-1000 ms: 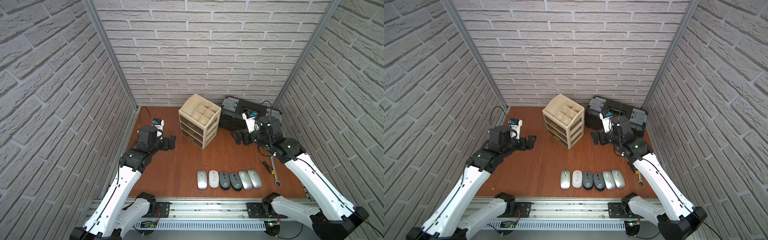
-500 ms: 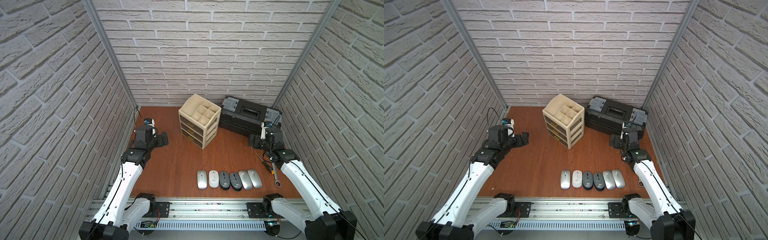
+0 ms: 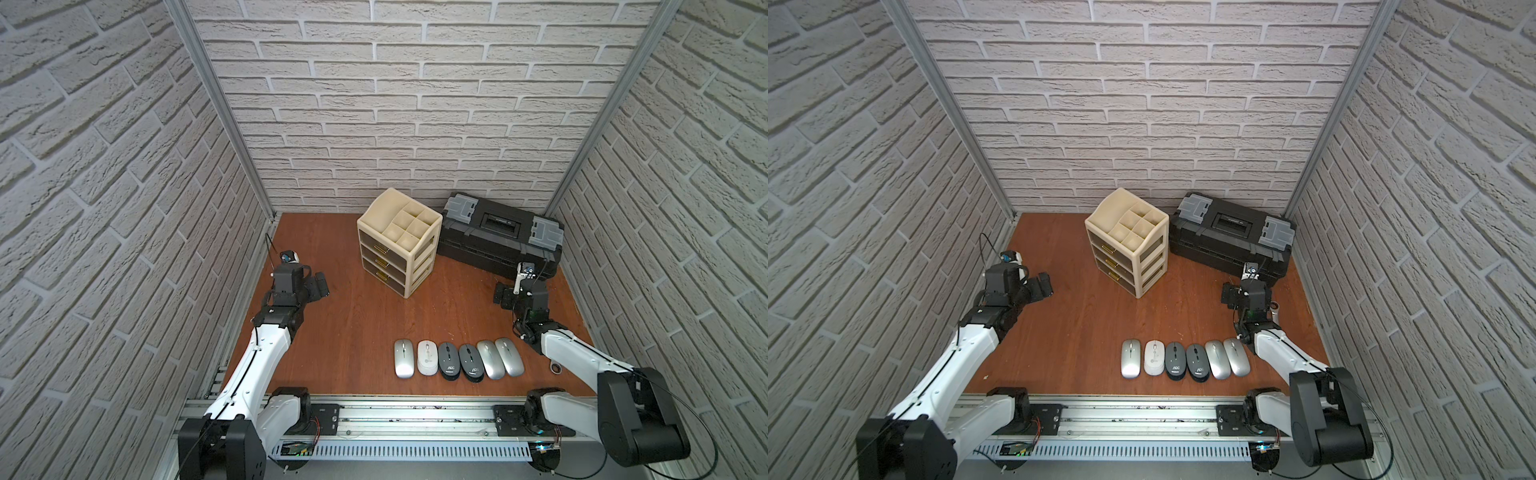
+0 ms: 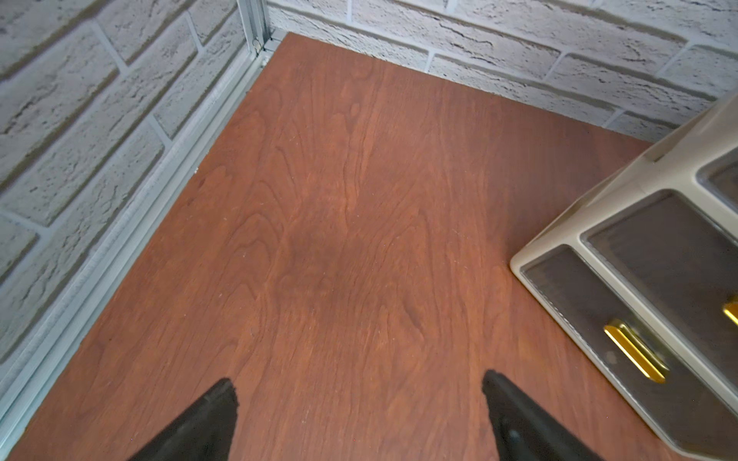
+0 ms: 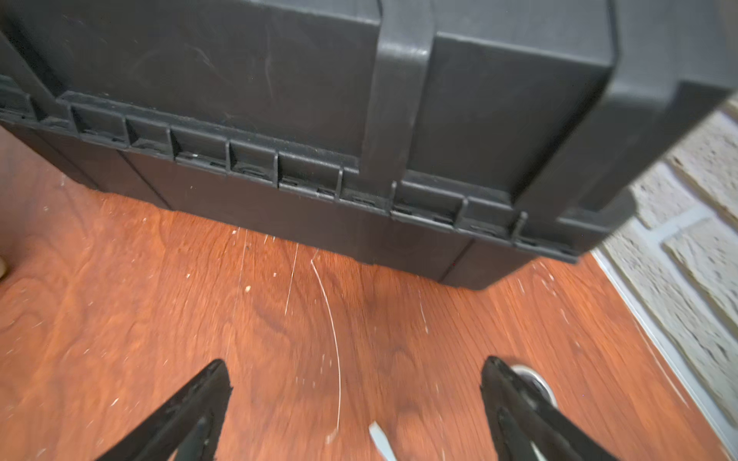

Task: Take the mice out of the drawer
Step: Reset both arms

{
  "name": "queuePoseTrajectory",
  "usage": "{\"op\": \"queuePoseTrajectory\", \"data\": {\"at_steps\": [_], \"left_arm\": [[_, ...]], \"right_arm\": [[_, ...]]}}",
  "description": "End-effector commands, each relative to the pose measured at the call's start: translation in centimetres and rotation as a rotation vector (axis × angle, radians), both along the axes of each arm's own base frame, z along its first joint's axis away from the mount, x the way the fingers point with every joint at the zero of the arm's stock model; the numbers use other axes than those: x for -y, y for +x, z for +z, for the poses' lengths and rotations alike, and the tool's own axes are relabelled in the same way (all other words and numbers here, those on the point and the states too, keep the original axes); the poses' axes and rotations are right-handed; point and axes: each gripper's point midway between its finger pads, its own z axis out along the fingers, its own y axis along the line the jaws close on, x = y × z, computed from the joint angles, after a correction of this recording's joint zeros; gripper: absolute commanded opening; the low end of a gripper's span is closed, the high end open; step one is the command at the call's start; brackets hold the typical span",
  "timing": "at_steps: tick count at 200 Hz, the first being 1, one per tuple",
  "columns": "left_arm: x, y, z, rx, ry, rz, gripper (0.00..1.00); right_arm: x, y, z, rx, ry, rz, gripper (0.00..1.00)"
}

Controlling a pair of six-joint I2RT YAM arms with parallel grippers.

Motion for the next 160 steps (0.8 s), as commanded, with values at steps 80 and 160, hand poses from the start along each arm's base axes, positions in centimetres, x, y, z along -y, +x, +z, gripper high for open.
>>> {"op": "queuePoseTrajectory", "data": {"at_steps": [80, 160], "left_arm": [[-3.7, 4.2, -1.4, 0.196, 0.210, 0.032, 0.98], [-3.3, 5.8, -3.8, 0.271, 0.225, -0.053, 0.98]], "right_arm": [[-1.0, 4.3, -0.4, 0.135, -0.049, 0.093, 0.98], [-1.0, 4.3, -0.3, 0.146, -0.049, 0.094, 0.98]]}}
